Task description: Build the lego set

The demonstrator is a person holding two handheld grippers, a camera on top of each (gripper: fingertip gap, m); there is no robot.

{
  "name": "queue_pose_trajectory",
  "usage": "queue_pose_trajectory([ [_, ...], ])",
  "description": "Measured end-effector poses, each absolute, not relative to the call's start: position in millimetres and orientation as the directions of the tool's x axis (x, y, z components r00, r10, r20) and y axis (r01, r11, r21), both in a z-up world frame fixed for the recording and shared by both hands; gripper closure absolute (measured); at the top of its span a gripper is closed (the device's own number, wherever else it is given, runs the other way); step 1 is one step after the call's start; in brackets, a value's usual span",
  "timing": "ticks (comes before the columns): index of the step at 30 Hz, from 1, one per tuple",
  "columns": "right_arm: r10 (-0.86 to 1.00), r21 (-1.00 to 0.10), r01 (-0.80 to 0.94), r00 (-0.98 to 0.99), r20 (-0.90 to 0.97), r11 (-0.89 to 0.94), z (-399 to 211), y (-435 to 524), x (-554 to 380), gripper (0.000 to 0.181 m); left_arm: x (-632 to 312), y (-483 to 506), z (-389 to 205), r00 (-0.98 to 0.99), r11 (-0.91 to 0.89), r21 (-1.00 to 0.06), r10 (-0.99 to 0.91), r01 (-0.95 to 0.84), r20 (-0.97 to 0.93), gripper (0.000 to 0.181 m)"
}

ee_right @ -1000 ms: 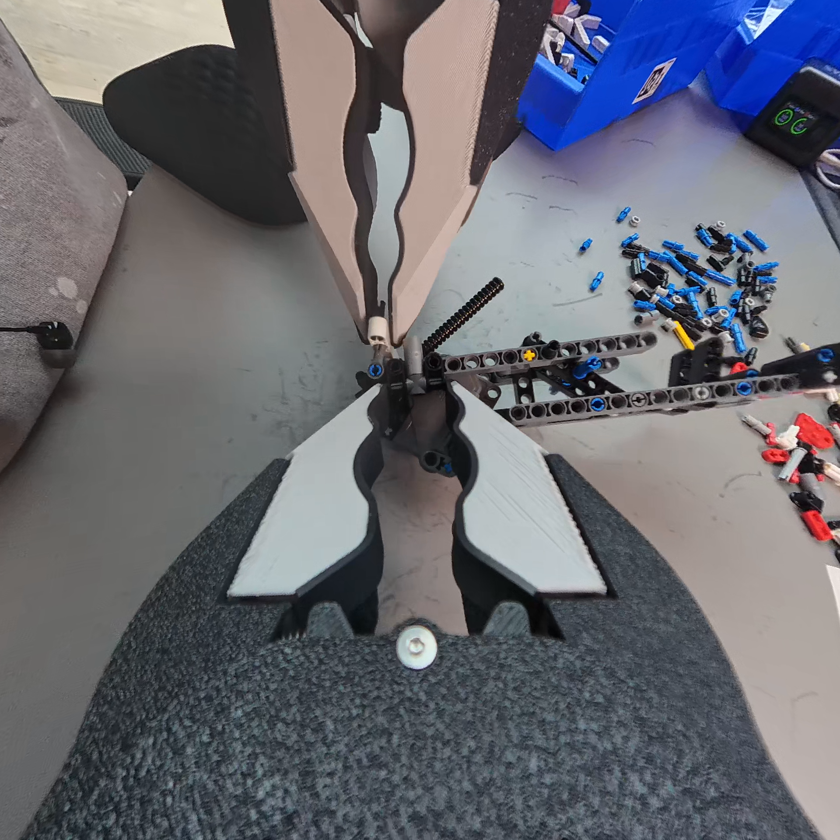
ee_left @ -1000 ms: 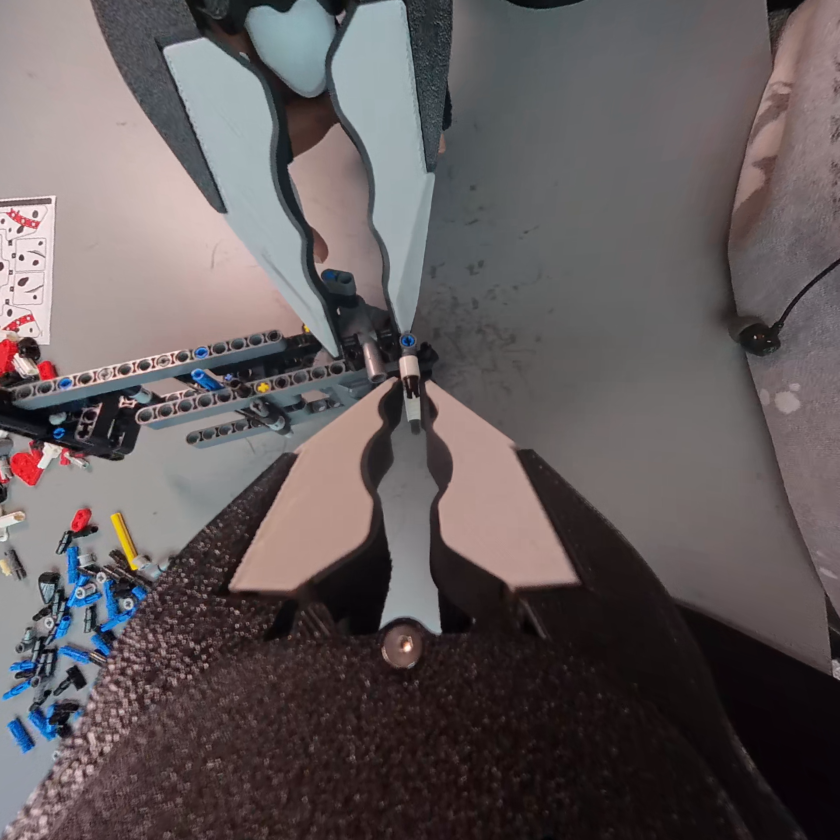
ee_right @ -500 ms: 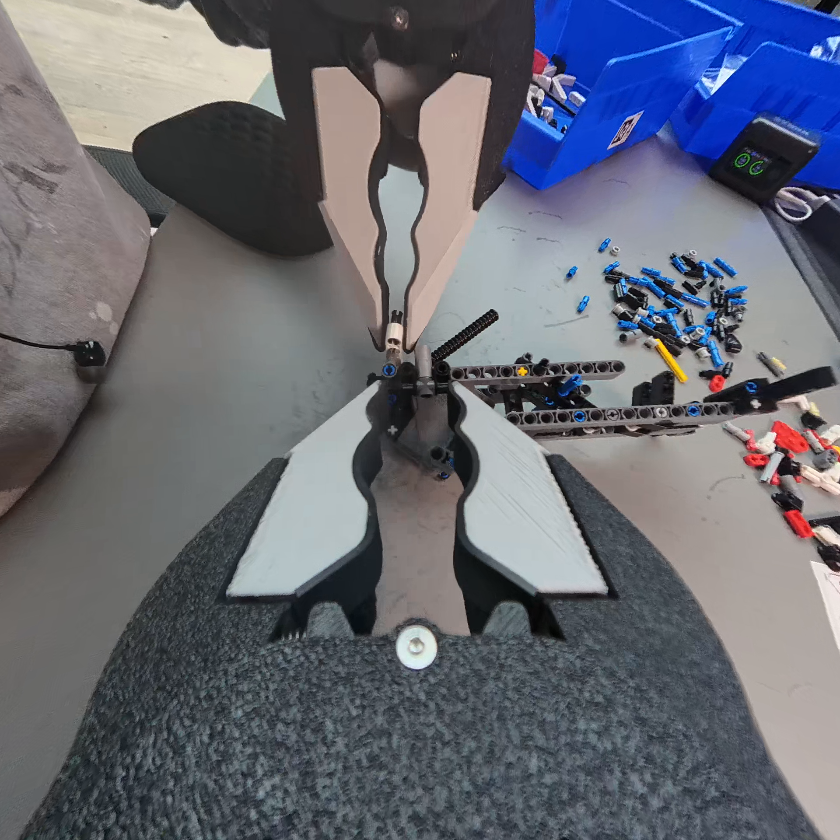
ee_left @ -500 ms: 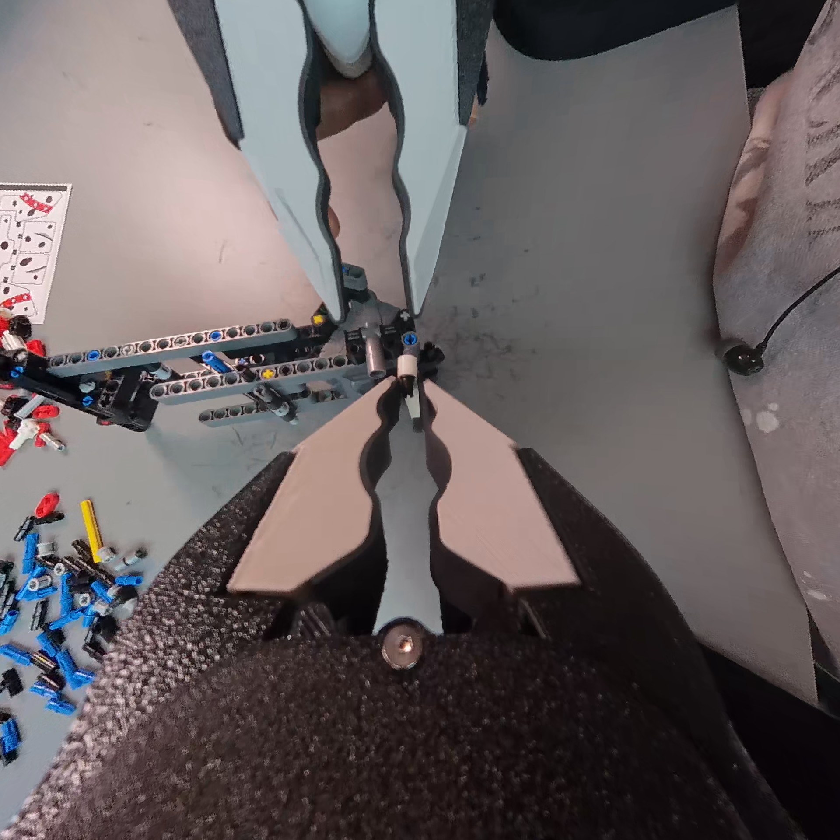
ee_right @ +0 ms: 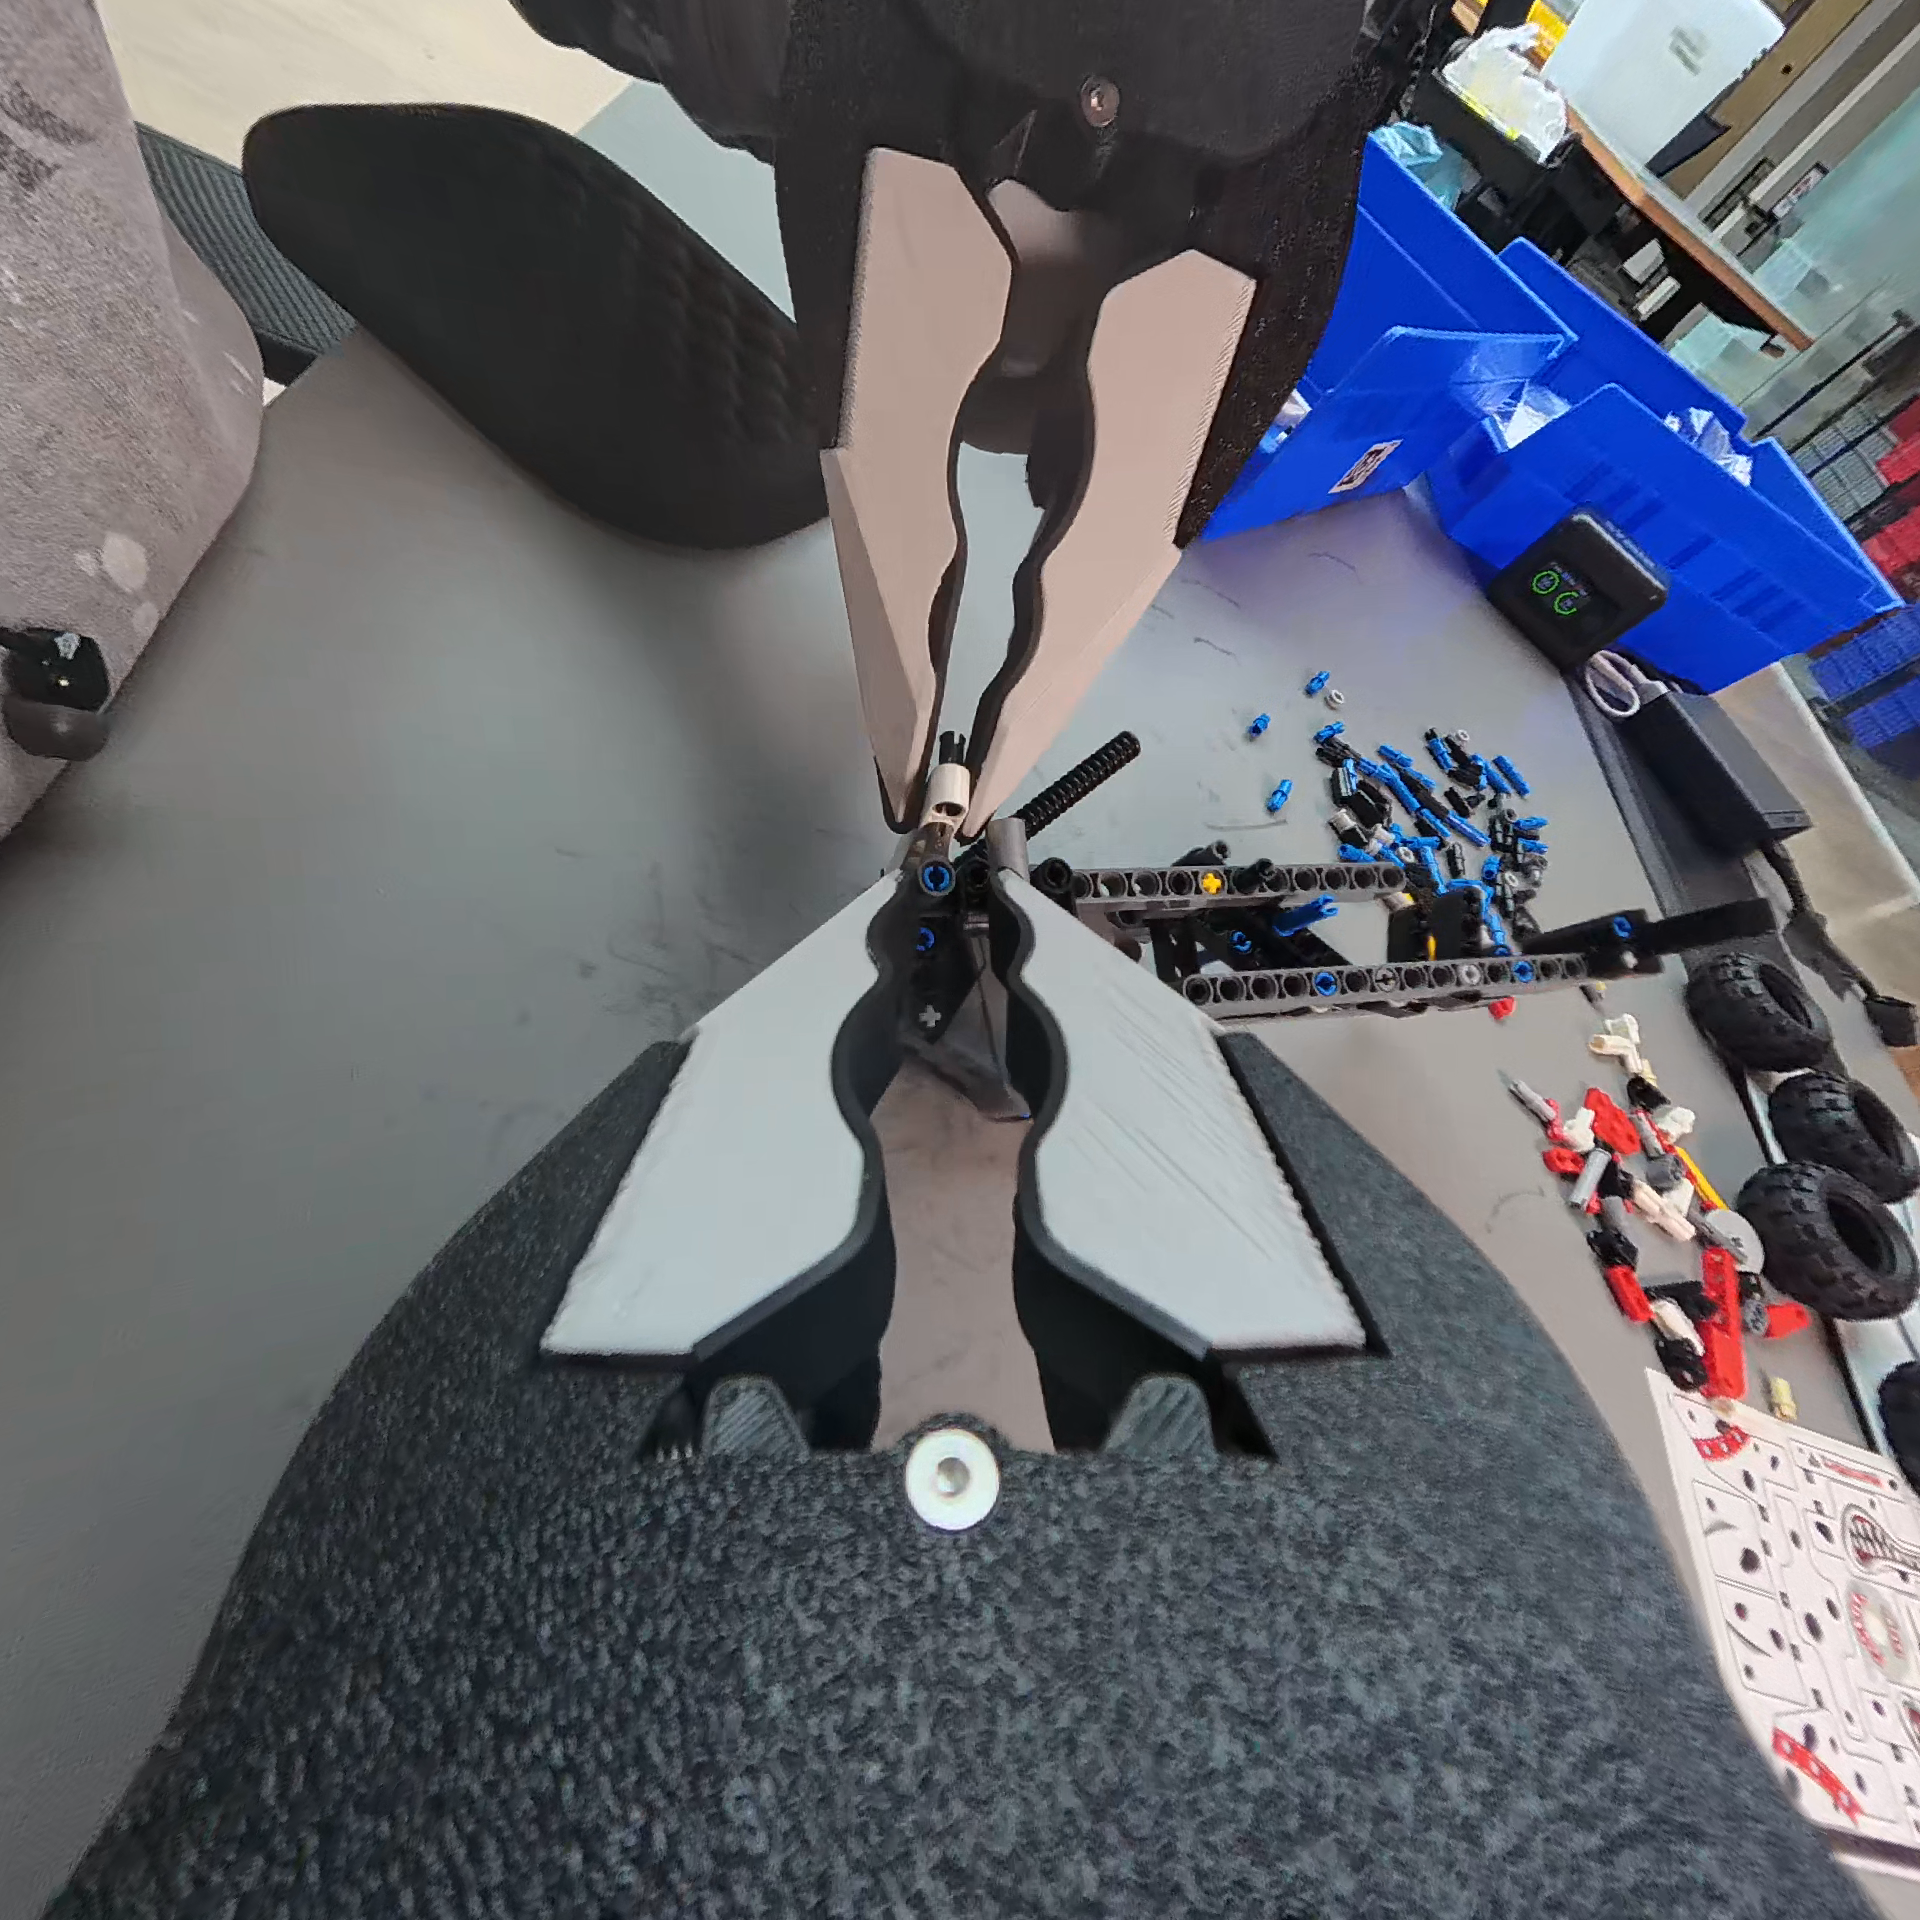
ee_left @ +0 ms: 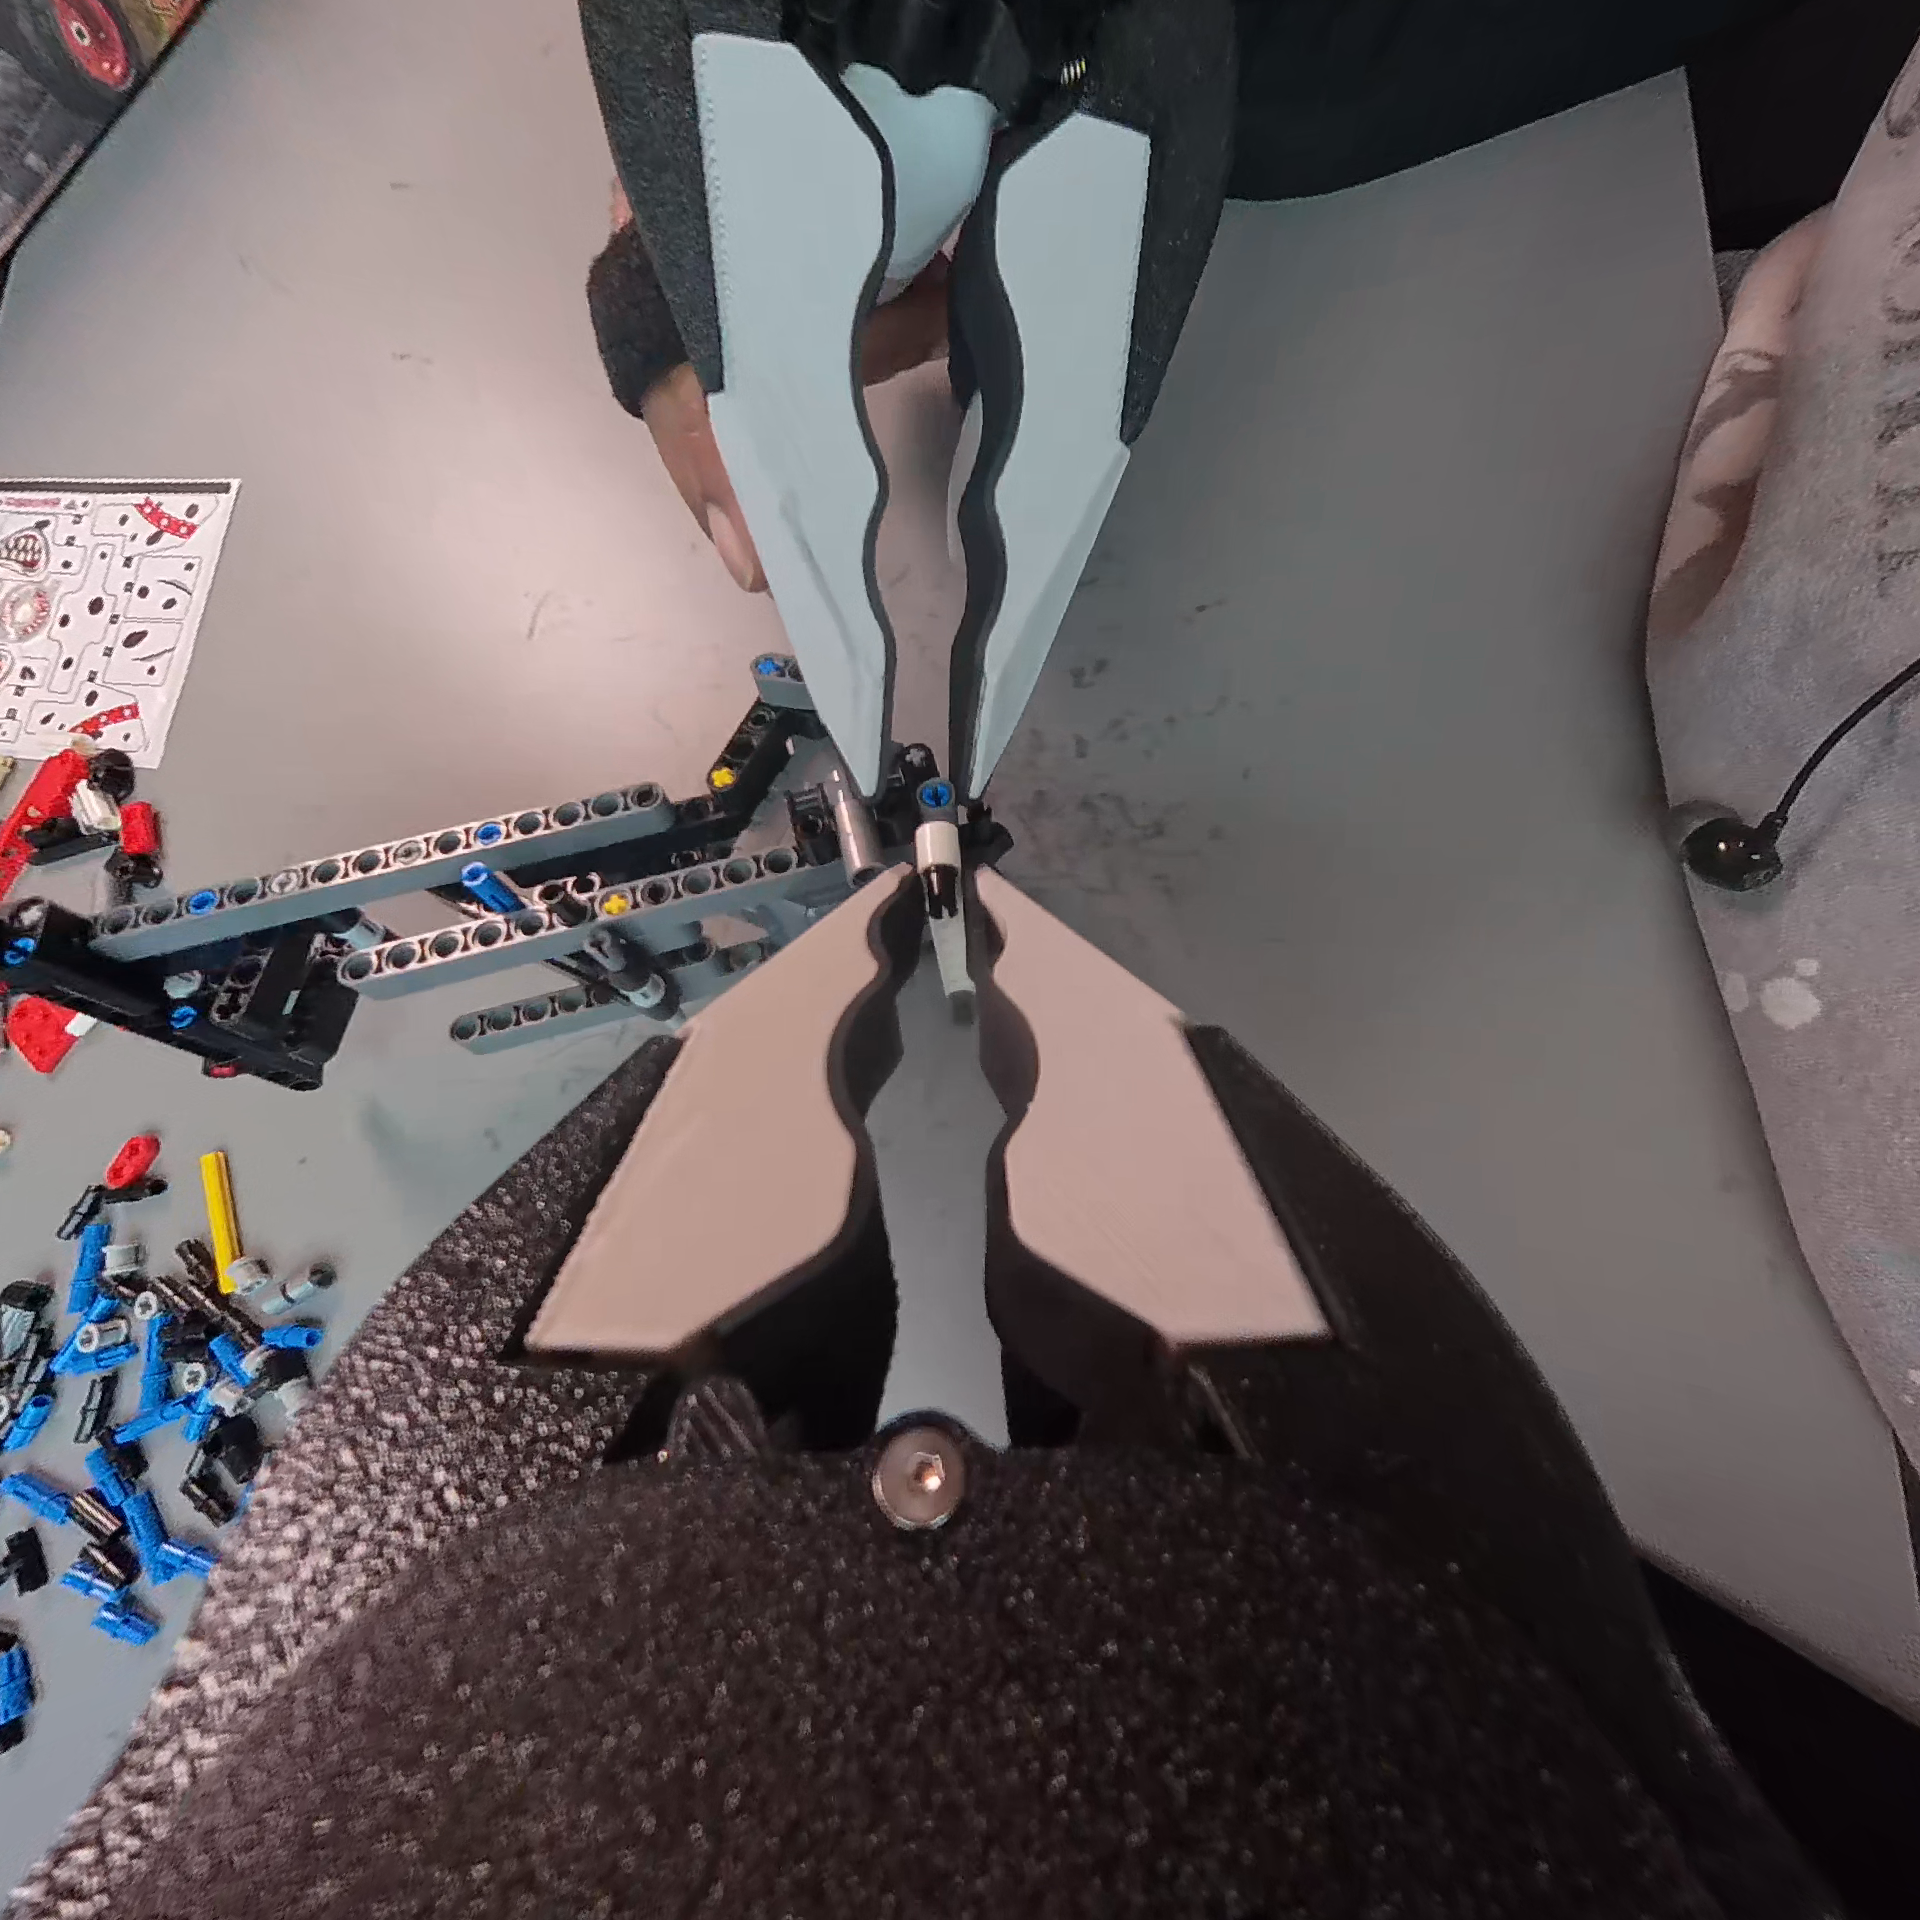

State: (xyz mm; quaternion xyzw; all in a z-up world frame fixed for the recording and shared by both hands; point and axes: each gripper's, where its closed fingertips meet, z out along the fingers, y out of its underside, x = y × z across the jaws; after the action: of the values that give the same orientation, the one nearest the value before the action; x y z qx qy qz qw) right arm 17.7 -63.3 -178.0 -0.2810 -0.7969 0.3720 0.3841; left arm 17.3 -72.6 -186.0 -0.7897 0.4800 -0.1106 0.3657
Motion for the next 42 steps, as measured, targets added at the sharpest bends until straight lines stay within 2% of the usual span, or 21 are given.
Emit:
queue_pose_trajectory([
  [19,0.738,-0.86,0.152,-0.598,0.312,0.487,-178.7,-67.3,16.6,0.175,18.2,-73.6,-187.2,0.404,-0.225,-0.621,-0.9,-0.75,-0.162,0.174],
  [26,0.759,-0.873,0.139,-0.57,0.316,0.468,-171.6,-62.1,12.0,0.181,25.0,-69.1,-187.2,0.446,-0.244,-0.629,-0.876,-0.738,-0.183,0.173],
  [31,0.775,-0.9,0.13,-0.569,0.276,0.416,-168.2,-64.4,17.1,0.18,26.6,-71.5,-186.7,0.511,-0.296,-0.672,-0.847,-0.679,-0.144,0.172],
  [36,0.752,-0.875,0.17,-0.6,0.272,0.453,-170.8,-51.1,26.6,0.167,15.4,-72.8,-186.0,0.559,-0.317,-0.707,-0.818,-0.633,-0.134,0.172],
  [42,0.775,-0.86,0.204,-0.563,0.289,0.468,-180.2,-53.6,14.1,0.171,8.7,-70.4,-186.4,0.661,-0.328,-0.777,-0.736,-0.537,-0.146,0.171],
])
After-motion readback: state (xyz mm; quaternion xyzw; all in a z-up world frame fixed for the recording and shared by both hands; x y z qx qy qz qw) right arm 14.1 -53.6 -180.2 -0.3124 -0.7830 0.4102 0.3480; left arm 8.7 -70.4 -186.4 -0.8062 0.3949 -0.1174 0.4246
